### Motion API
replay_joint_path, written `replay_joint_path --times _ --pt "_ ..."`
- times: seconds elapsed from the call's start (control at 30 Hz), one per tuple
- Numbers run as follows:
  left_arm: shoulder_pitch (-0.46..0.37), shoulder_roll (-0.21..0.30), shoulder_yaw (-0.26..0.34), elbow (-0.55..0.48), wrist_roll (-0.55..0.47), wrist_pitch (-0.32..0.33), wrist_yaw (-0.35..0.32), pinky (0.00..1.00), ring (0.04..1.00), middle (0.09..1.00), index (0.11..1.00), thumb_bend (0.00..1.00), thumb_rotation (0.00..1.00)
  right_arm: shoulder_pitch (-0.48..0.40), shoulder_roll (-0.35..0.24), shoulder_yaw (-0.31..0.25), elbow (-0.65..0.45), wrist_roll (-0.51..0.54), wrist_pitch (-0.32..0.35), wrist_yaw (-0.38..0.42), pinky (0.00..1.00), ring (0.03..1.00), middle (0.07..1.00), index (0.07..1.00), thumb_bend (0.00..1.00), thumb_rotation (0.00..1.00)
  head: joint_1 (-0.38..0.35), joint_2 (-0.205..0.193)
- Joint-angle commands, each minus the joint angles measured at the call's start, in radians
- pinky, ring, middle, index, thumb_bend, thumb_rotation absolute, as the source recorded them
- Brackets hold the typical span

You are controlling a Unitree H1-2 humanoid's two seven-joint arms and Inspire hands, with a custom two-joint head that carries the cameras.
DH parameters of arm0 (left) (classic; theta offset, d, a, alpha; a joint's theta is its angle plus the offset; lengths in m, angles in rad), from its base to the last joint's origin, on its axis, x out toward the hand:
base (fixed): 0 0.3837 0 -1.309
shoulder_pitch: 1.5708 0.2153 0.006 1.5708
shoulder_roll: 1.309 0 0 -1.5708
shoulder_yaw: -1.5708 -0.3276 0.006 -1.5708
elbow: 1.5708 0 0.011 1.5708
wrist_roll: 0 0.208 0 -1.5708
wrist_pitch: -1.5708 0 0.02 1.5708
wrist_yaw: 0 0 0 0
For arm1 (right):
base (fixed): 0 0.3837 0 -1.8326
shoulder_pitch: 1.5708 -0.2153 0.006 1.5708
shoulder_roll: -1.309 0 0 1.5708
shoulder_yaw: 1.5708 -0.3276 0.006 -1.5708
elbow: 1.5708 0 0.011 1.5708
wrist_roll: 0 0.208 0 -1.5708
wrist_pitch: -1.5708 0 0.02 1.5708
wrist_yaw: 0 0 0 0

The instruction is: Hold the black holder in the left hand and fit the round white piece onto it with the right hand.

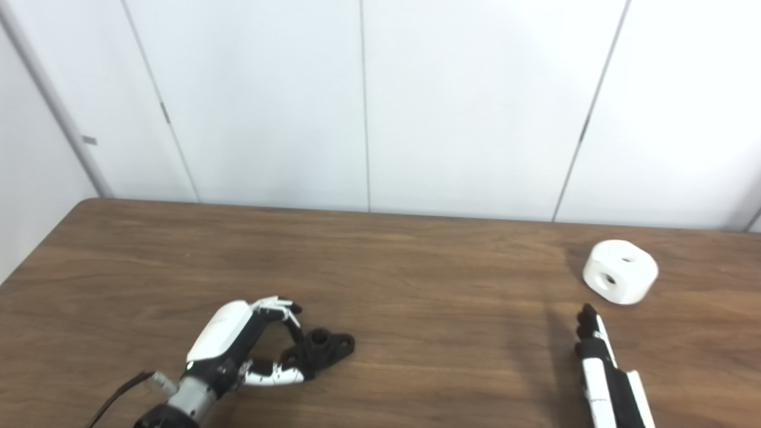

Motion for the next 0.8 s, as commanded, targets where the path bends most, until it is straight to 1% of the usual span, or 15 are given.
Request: replay_joint_path --times 0.0,0.13,0.23,0.33,0.47,0.7,0.77 --pt "0.033 -0.005 -0.017 -0.010 0.018 -0.007 -0.029 0.87 0.869 0.790 0.485 0.52 0.05 -0.013 0.009 0.004 -0.050 -0.017 0.003 -0.009 1.00 1.000 0.989 0.995 0.56 1.00 -0.014 0.013" --pt "0.058 -0.015 -0.036 -0.025 0.055 -0.033 -0.026 0.94 0.866 0.791 0.485 0.52 0.05 -0.015 0.013 0.013 -0.080 -0.035 0.039 -0.016 1.00 0.996 0.986 0.990 0.58 1.00 -0.035 0.040" --pt "0.073 -0.029 -0.054 -0.024 0.087 -0.063 -0.020 0.95 0.859 0.781 0.485 0.52 0.05 -0.015 0.021 0.015 -0.100 -0.036 0.061 -0.020 1.00 0.994 0.987 0.992 0.59 1.00 -0.041 0.052" --pt "0.083 -0.041 -0.065 -0.014 0.100 -0.077 -0.015 0.96 0.860 0.781 0.485 0.52 0.05 -0.013 0.024 0.016 -0.117 -0.037 0.082 -0.021 1.00 0.995 0.988 0.992 0.59 1.00 -0.045 0.066" --pt "0.092 -0.054 -0.067 -0.002 0.111 -0.092 -0.006 0.96 0.863 0.783 0.485 0.52 0.05 -0.012 0.020 0.014 -0.126 -0.035 0.091 -0.017 1.00 0.999 0.989 0.993 0.59 1.00 -0.046 0.077" --pt "0.100 -0.068 -0.058 0.008 0.119 -0.107 0.010 0.96 0.864 0.783 0.485 0.52 0.05 -0.015 0.005 0.004 -0.132 -0.042 0.108 -0.016 1.00 0.998 0.986 0.984 0.59 1.00 -0.050 0.082" --pt "0.102 -0.072 -0.056 0.012 0.124 -0.112 0.016 0.96 0.861 0.780 0.485 0.52 0.05 -0.016 -0.003 0.002 -0.135 -0.047 0.113 -0.014 1.00 1.000 0.986 0.970 0.60 0.94 -0.050 0.082"
